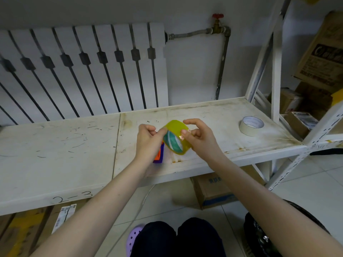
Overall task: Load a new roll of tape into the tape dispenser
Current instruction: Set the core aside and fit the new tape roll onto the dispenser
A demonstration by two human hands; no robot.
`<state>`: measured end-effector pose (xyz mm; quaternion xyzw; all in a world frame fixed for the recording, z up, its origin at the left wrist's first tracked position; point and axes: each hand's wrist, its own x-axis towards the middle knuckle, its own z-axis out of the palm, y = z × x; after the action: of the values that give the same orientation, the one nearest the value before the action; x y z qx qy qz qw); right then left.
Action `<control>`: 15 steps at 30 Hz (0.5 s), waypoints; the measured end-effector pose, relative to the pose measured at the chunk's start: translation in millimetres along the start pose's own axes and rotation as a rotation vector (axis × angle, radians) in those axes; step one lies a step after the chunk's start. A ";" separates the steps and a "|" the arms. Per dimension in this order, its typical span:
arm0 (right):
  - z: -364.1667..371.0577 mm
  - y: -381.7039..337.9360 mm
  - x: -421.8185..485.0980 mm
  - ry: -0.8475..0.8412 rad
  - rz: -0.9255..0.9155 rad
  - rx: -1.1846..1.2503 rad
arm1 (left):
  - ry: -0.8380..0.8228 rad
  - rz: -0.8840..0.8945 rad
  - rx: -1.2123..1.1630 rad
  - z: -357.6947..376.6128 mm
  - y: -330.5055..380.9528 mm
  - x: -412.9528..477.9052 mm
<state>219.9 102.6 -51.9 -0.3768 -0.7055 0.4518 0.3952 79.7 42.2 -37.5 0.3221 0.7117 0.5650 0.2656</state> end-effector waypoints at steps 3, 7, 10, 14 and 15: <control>9.2 -3.8 -2.5 0.078 -0.045 0.030 | -0.267 -0.003 -0.030 5.0 3.4 -7.6; 16.3 -11.5 -9.7 0.107 -0.081 -0.002 | -0.399 0.171 -0.026 8.8 9.9 -13.9; 14.2 -11.9 -13.2 0.110 -0.085 -0.005 | -0.425 0.197 -0.010 3.6 9.7 -13.2; 12.0 -13.3 -17.4 0.135 -0.100 -0.072 | -0.439 0.198 -0.047 2.2 7.5 -15.0; 11.9 -13.6 -18.1 0.138 -0.103 -0.077 | -0.438 0.202 -0.069 2.6 8.2 -16.3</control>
<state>214.2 78.3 -46.5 -0.3852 -0.7117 0.3766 0.4508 93.6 32.8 -29.8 0.4973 0.5814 0.5296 0.3664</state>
